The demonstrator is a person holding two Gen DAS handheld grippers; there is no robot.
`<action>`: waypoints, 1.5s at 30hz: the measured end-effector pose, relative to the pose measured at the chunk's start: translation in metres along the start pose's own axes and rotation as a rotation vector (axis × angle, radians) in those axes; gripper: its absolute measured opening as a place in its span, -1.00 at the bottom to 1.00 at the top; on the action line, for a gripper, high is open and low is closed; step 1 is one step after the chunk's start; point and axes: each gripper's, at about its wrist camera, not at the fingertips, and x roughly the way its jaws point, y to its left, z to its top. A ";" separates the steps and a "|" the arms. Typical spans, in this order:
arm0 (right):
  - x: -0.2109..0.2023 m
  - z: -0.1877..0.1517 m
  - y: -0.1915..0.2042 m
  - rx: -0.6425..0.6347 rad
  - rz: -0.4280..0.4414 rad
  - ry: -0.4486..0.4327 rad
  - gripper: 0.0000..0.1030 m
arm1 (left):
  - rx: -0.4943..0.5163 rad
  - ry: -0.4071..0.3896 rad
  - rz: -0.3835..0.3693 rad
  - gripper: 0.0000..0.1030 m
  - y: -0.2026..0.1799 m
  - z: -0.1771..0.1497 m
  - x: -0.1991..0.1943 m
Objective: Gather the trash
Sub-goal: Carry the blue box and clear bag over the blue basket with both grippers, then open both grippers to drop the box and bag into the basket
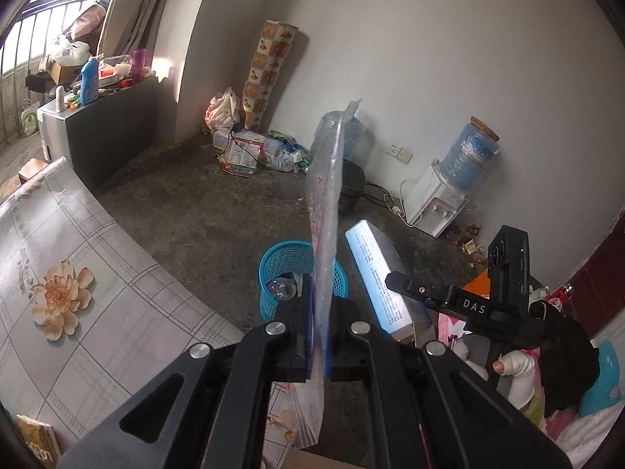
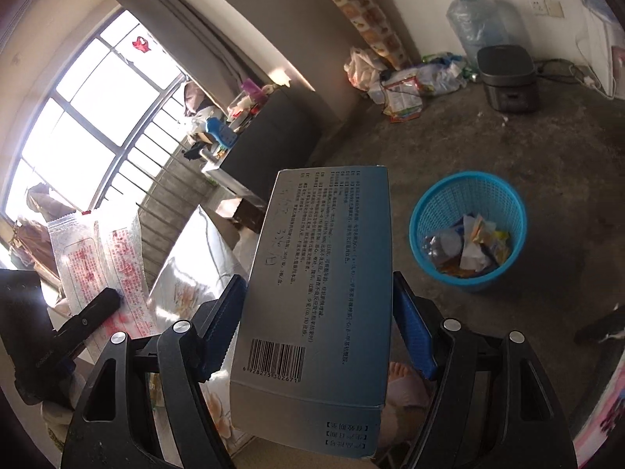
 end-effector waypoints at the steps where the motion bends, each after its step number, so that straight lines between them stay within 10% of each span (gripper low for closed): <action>1: 0.000 0.002 -0.013 0.029 -0.021 -0.008 0.34 | 0.004 0.024 -0.015 -0.93 -0.004 0.007 0.014; 19: 0.081 0.048 -0.157 0.277 -0.202 0.082 0.38 | 0.065 0.441 -0.033 -0.92 -0.035 0.053 0.309; 21: 0.097 0.057 -0.168 0.289 -0.196 0.088 0.44 | 0.063 0.473 -0.001 -0.79 -0.032 0.053 0.340; 23: 0.116 0.064 -0.185 0.313 -0.203 0.086 0.53 | 0.038 0.506 0.030 -0.15 -0.024 0.051 0.368; 25: 0.129 0.066 -0.198 0.333 -0.218 0.076 0.62 | 0.008 0.504 0.054 -0.13 -0.018 0.048 0.382; 35: 0.108 0.040 -0.217 0.423 -0.304 0.011 0.62 | 0.032 0.399 0.004 0.03 -0.024 0.069 0.332; 45: 0.049 0.060 -0.137 0.223 -0.273 -0.146 0.62 | 0.078 0.122 0.012 0.25 -0.024 0.091 0.171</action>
